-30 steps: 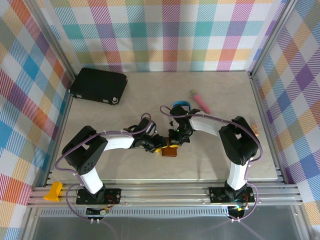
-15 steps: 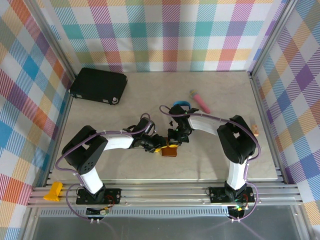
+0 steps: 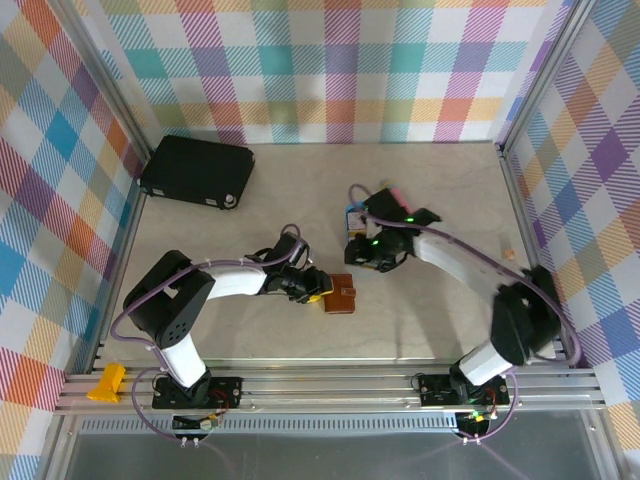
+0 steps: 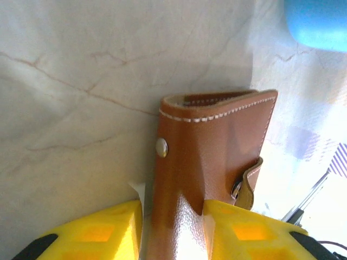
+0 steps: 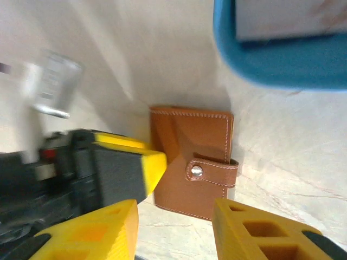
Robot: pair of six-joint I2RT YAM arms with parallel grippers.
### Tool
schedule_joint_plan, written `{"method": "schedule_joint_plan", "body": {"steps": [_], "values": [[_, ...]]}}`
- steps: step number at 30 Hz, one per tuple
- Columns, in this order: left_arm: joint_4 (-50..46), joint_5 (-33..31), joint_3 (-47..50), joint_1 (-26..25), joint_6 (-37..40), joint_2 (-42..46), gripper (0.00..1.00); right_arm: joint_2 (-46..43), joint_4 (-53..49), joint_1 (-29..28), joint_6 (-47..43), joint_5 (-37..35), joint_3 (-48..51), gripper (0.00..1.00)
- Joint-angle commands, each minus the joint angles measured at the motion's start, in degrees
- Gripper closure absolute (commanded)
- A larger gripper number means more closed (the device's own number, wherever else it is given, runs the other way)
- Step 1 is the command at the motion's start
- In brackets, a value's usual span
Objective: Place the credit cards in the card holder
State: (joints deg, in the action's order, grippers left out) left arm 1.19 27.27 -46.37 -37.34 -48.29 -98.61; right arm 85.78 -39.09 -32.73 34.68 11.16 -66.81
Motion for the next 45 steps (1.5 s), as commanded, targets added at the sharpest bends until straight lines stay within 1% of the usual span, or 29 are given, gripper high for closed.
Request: {"method": "schedule_joint_plan", "body": {"steps": [1,3,5,7,8,10,13,15,16,18,19,20,21,23,25,28,29,32,36,38,40,41,43,45], "values": [[-2.3,-2.0,-1.4,1.4,2.4,2.4,0.65,-7.6,3.5,5.5,-3.2,1.8,5.0,0.57],[-2.1,-2.9,-1.2,1.8,3.2,5.0,0.64,-12.6,9.8,10.0,-6.5,5.7,9.4,0.54],[-2.1,-4.7,-1.0,2.3,4.6,8.5,0.61,-17.2,16.6,12.9,-10.4,5.9,14.2,0.47],[-3.7,-8.1,-1.1,3.0,7.5,13.0,0.55,-21.3,21.6,14.8,-13.8,2.5,17.7,0.40],[-4.4,-9.8,-1.3,3.3,9.1,15.1,0.50,-23.0,24.5,15.2,-15.7,0.8,19.7,0.33],[-6.0,-14.1,-2.1,3.8,13.3,19.6,0.42,-26.6,31.2,15.8,-18.4,-3.9,23.9,0.15],[-7.0,-18.4,-3.0,5.3,19.6,24.2,0.28,-29.1,36.3,16.3,-23.3,-9.9,27.0,0.01],[-7.6,-19.4,-3.8,7.5,22.7,26.0,0.19,-29.1,37.2,18.4,-25.5,-11.0,27.5,0.01],[-8.2,-21.3,-4.3,9.0,24.4,26.6,0.14,-29.0,38.0,19.9,-26.4,-10.8,27.9,0.01],[-8.3,-26.8,-3.8,11.9,26.7,28.5,0.05,-28.7,40.3,23.1,-27.1,-10.8,29.3,0.01],[-7.9,-30.7,-3.0,13.1,27.4,29.5,0.01,-28.4,41.4,25.5,-27.1,-10.4,29.9,0.01],[-7.3,-34.8,-2.1,14.4,27.5,30.6,0.00,-28.2,42.3,27.4,-27.2,-9.7,30.4,0.01],[-5.7,-37.2,-0.8,15.4,28.7,31.4,0.00,-27.9,43.0,28.8,-27.3,-9.4,30.8,0.00],[-2.5,-45.5,2.5,15.8,31.9,33.6,0.00,-27.2,44.7,31.2,-28.8,-10.1,32.0,0.00],[-0.1,-52.9,4.8,15.8,36.0,35.2,0.00,-26.6,45.8,32.3,-30.8,-10.6,33.3,0.00],[6.8,-62.9,10.1,16.2,41.8,36.9,0.00,-25.1,49.1,32.6,-34.0,-9.4,35.5,0.00],[9.7,-64.6,12.1,16.7,43.3,37.2,0.00,-24.3,50.7,32.6,-33.8,-9.4,36.3,0.00],[15.9,-65.6,16.8,19.2,43.6,35.6,0.00,-21.1,55.5,32.7,-34.7,-8.5,38.1,0.00],[20.5,-63.3,19.7,21.7,43.1,31.4,0.00,-18.4,62.0,32.7,-34.9,-8.5,40.6,0.01],[27.5,-61.4,22.6,22.1,44.6,29.9,0.00,-17.2,67.1,32.7,-34.7,-7.5,42.8,0.01],[34.8,-59.2,25.4,22.5,46.2,27.8,0.00,-15.6,69.2,32.6,-34.7,-7.2,43.4,0.02],[36.7,-58.7,26.1,22.8,45.9,26.4,0.00,-14.7,69.9,32.7,-34.7,-7.4,43.5,0.03],[37.9,-56.3,26.2,23.5,45.6,23.7,0.00,-13.5,71.5,32.6,-34.9,-7.3,44.0,0.03],[38.2,-55.2,25.8,23.6,45.9,22.1,0.00,-12.9,73.0,32.6,-34.9,-7.4,44.5,0.03]]}}
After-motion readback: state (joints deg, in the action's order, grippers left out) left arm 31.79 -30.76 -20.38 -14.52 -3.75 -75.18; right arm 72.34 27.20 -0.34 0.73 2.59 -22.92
